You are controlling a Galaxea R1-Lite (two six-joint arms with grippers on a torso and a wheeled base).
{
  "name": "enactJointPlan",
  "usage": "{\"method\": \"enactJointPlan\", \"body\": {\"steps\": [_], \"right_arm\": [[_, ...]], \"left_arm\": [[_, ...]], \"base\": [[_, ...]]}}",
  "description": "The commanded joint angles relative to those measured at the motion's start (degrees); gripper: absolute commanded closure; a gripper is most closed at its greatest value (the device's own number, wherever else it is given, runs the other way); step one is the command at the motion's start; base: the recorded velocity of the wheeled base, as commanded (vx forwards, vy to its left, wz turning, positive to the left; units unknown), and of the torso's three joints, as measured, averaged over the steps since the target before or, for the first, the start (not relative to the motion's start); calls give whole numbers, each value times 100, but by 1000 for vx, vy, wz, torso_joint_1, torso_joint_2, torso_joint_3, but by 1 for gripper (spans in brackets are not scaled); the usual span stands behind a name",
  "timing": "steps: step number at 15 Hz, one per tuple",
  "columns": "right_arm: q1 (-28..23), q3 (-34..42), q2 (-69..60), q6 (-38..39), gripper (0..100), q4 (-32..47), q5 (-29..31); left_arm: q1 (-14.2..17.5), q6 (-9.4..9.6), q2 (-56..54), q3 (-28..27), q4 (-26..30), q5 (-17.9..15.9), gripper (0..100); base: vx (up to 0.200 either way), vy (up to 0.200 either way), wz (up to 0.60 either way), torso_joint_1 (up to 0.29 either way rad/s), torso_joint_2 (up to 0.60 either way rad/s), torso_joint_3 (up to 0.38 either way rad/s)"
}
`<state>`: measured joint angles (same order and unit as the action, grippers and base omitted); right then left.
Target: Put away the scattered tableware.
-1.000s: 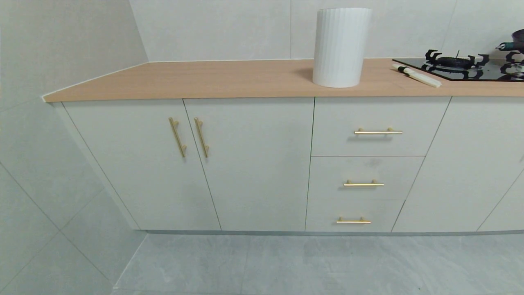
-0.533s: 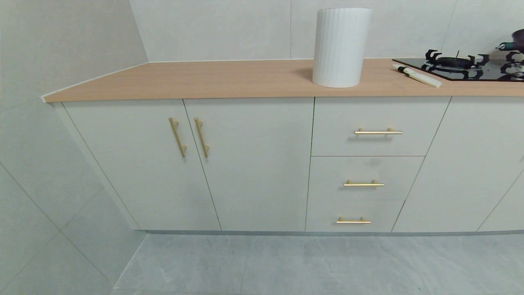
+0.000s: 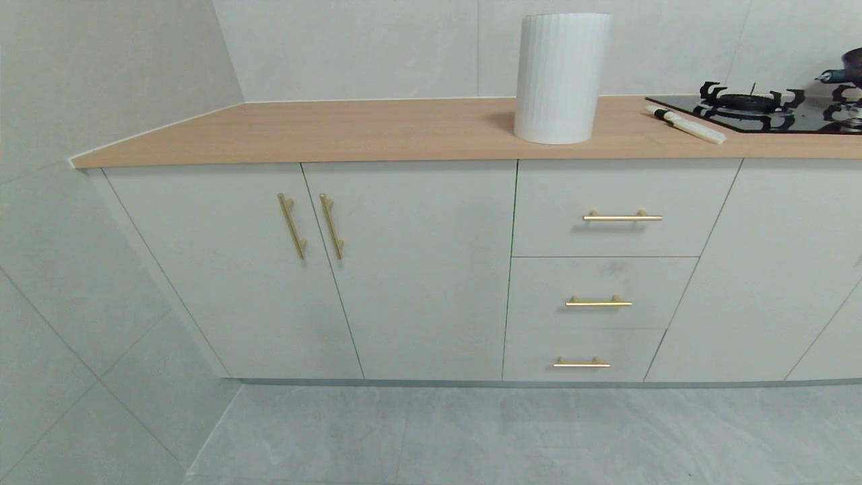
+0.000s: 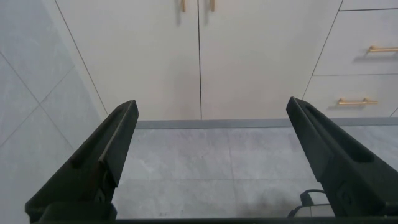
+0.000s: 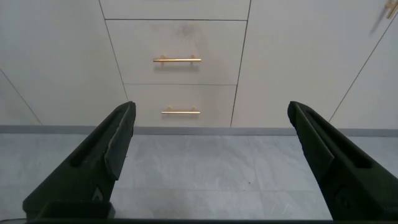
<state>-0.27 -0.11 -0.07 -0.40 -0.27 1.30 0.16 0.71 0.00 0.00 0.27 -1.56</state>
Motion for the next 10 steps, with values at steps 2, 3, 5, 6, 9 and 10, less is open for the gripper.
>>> {"method": "enactJointPlan", "body": {"steps": [2,3,5,6,9,10], "right_arm": [[0,11,16,-4,0,9,1],[0,11,16,5,0,9,1],[0,11,16,5,0,9,10],[0,11,16,-4,0,9,10],[0,11,16,-13,0,18,-16],[0,2,16,-4,0,9,-16]], "left_arm": [[2,-18,0,0,0,-2,0],[2,-18,0,0,0,-2,0],[2,-9,0,0,0,-2,0],[2,-9,0,0,0,-2,0],[2,0,0,0,0,-2,0],[2,0,0,0,0,-2,0]], "base": [[0,0,0,0,0,0],[0,0,0,0,0,0],[0,0,0,0,0,0],[0,0,0,0,0,0],[0,0,0,0,0,0],[200,0,0,2,2,-7]]}}
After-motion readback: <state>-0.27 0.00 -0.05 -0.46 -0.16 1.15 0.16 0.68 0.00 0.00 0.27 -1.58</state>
